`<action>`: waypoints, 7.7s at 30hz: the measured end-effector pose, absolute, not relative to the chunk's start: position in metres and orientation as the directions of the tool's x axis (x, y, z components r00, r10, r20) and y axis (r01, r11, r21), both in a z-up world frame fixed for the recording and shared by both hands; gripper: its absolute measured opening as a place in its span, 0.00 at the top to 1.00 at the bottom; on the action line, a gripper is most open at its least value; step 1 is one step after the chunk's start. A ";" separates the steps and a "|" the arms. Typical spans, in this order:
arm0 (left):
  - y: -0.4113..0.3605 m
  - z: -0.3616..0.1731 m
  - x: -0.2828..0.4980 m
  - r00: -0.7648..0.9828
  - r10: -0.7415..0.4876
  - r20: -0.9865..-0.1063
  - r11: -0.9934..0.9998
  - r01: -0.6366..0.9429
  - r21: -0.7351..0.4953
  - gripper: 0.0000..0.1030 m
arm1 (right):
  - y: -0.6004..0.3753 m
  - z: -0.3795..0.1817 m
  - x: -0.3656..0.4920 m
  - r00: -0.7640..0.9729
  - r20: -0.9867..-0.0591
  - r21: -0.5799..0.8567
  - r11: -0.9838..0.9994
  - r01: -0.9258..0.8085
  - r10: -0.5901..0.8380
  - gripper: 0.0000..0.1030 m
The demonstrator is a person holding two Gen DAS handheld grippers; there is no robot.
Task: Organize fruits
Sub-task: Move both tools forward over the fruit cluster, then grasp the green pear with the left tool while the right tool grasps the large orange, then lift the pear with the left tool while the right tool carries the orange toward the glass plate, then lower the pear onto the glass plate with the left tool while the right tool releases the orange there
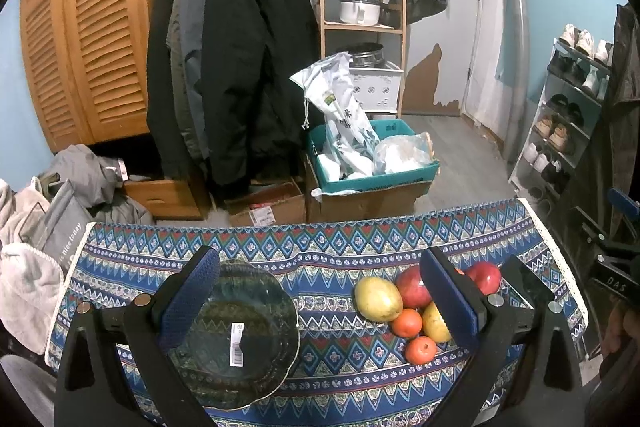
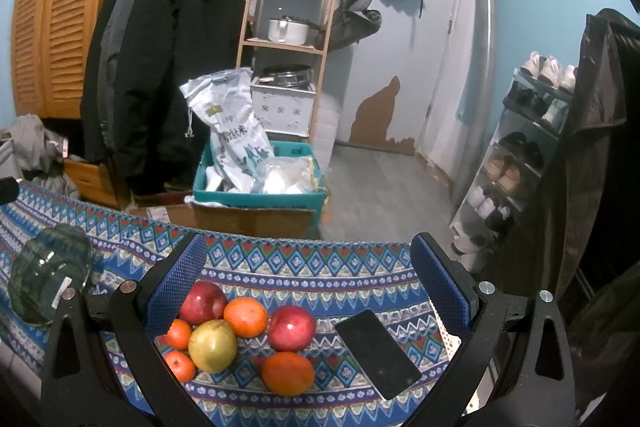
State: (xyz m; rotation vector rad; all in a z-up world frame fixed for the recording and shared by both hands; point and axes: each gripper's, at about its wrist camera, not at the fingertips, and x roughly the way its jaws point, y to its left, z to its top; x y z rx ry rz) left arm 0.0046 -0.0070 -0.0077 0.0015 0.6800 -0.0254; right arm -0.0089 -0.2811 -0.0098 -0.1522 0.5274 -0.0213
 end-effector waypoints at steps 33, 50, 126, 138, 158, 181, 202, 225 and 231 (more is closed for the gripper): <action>-0.037 -0.095 0.043 0.580 -0.046 -0.813 0.995 0.099 0.015 0.02 | -0.308 -0.111 0.023 0.620 -0.784 -0.087 0.994 -0.067 -0.027 0.03; -0.048 -0.148 0.058 0.457 -0.049 -0.888 0.993 0.114 0.004 0.02 | -0.308 -0.204 0.050 0.388 -0.922 -0.050 0.994 -0.093 -0.010 0.04; -0.078 -0.222 0.098 0.379 -0.145 -0.914 0.975 0.211 -0.067 0.32 | -0.301 -0.179 0.065 0.504 -0.860 0.029 0.993 -0.114 0.083 0.33; -0.062 -0.196 0.080 0.429 -0.148 -0.891 0.980 0.185 -0.074 0.34 | -0.292 -0.161 0.061 0.551 -0.829 0.029 0.991 -0.132 0.098 0.33; -0.044 -0.167 0.062 0.500 -0.152 -0.853 0.983 0.167 -0.077 0.34 | -0.266 -0.142 0.059 0.593 -0.796 0.019 0.984 -0.176 0.121 0.33; -0.001 -0.088 0.026 0.664 -0.151 -0.733 0.988 0.126 -0.090 0.34 | -0.206 -0.086 0.050 0.669 -0.710 0.028 0.957 -0.287 0.221 0.33; 0.053 -0.059 0.005 0.741 -0.103 -0.664 0.994 0.049 -0.100 0.34 | -0.138 -0.047 0.052 0.674 -0.656 0.074 0.918 -0.391 0.340 0.33; 0.142 -0.089 -0.002 0.703 -0.003 -0.711 0.982 -0.131 -0.134 0.34 | -0.033 -0.064 0.067 0.559 -0.703 0.112 0.845 -0.522 0.439 0.33; 0.160 -0.105 0.000 0.674 0.020 -0.739 0.975 -0.175 -0.134 0.34 | -0.008 -0.078 0.073 0.518 -0.730 0.119 0.830 -0.545 0.446 0.33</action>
